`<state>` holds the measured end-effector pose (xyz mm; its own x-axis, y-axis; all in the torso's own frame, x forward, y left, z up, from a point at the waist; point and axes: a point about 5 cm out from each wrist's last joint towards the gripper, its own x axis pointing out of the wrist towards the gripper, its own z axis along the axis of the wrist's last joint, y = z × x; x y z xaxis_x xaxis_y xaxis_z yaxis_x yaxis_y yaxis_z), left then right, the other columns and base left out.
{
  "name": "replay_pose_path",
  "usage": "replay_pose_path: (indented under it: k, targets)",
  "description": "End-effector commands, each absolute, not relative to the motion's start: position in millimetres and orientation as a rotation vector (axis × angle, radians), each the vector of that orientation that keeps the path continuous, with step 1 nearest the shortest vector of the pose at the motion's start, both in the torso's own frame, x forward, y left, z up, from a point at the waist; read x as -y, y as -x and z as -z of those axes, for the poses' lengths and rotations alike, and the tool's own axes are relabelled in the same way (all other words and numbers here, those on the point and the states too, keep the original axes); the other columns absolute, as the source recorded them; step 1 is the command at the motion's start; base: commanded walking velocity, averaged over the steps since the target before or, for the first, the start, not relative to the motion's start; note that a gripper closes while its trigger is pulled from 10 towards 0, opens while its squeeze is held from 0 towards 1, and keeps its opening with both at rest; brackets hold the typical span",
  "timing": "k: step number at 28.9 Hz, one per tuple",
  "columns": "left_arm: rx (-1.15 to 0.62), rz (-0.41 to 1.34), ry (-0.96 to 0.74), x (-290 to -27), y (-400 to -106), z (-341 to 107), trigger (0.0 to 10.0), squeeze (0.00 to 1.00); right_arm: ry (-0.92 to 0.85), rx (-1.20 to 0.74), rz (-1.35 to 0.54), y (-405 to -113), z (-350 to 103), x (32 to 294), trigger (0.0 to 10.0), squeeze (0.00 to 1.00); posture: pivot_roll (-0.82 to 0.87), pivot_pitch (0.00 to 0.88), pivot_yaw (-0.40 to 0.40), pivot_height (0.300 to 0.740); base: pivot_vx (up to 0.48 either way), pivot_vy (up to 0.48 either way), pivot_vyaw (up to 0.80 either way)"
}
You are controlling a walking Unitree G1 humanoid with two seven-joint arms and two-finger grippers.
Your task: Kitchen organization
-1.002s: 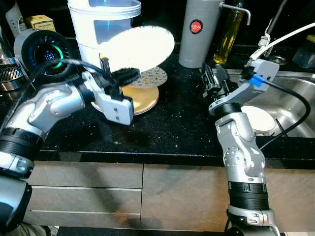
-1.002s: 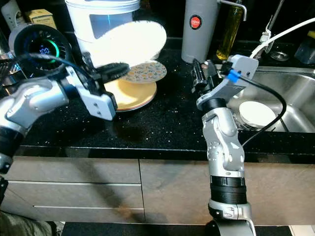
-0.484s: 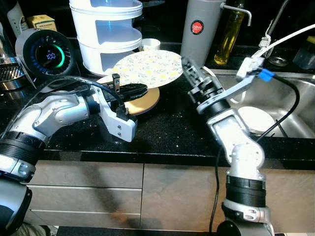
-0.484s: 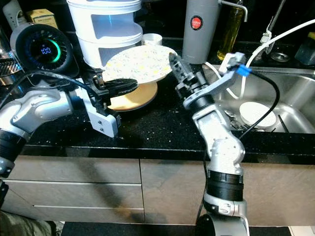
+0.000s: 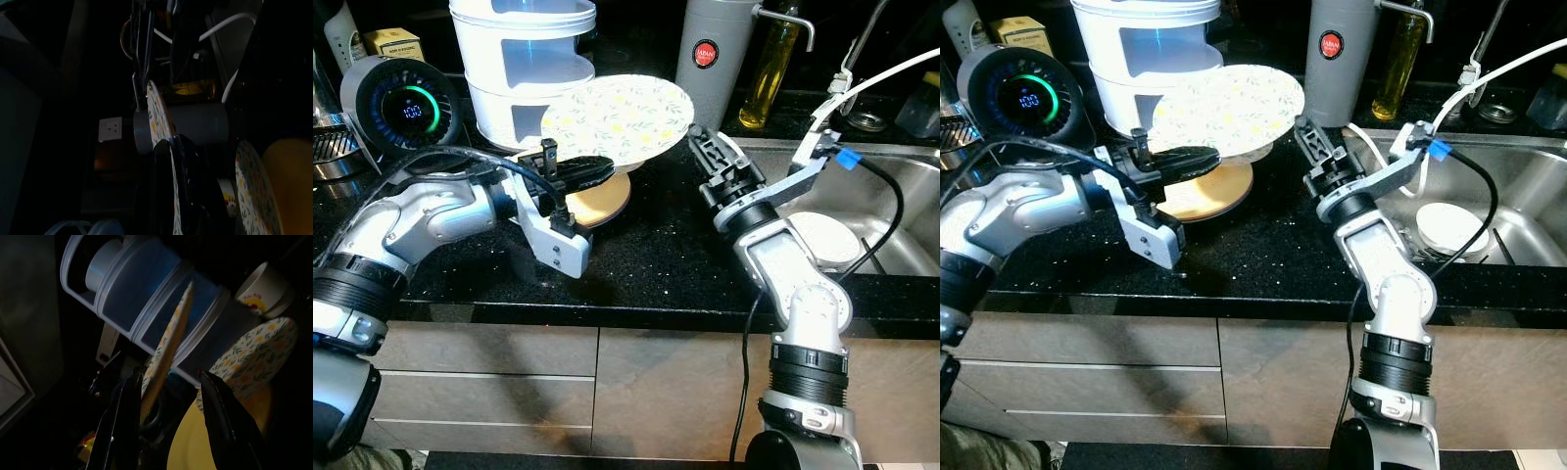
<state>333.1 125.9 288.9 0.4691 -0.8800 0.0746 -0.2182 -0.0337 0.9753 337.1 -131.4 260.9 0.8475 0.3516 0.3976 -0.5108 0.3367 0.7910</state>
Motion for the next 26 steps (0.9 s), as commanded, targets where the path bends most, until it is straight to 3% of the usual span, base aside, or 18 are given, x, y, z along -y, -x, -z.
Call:
replay_pose_path:
  k: [1, 12, 13, 14, 15, 16, 26]
  targets:
    - [1.043, 0.73, -1.541, -115.9, -329.9, -287.8, 10.0, 0.0, -1.112, 0.133, -0.581, -338.9, -260.6, 126.8, 10.0, 0.0, 0.16, 0.029, -0.044, 0.74, 0.0, 0.0, 0.0]
    - [1.085, 0.792, -1.513, -102.1, -324.6, -276.3, 10.0, 0.0, -1.128, 0.06, -0.638, -336.5, -258.9, 115.2, 10.0, 0.0, 0.15, 0.025, -0.063, 0.74, 0.0, 0.0, 0.0]
    - [1.083, 0.802, -1.515, -102.3, -323.8, -274.3, 10.0, 0.0, -1.124, 0.039, -0.634, -337.7, -257.0, 114.3, 6.2, 0.0, 0.15, 0.024, -0.064, 0.74, 0.0, 0.0, 0.0]
    - [1.081, 0.809, -1.516, -102.4, -323.3, -272.9, 10.0, 0.0, -1.12, 0.024, -0.632, -338.5, -255.5, 113.7, 6.2, 0.0, 0.15, 0.024, -0.066, 0.74, 0.0, 0.0, 0.0]
    - [1.08, 0.827, -1.515, -102.3, -321.7, -269.3, 10.0, 0.0, -1.104, -0.008, -0.614, -341.0, -251.4, 112.1, 0.7, 0.0, 0.15, 0.021, -0.067, 0.74, 0.0, 0.0, 0.0]
    - [1.08, 0.833, -1.516, -102.2, -321.1, -268.0, 10.0, 0.0, -1.101, -0.016, -0.608, -341.8, -250.0, 111.6, 0.0, 0.0, 0.15, 0.021, -0.067, 0.74, 0.0, 0.0, 0.0]
    - [1.025, 0.852, -1.519, -107.4, -320.4, -255.3, 10.0, 0.0, -1.079, 0.012, -0.554, -344.8, -249.0, 116.9, 0.0, 0.0, 0.15, 0.019, -0.071, 0.74, 0.0, 0.0, 0.0]
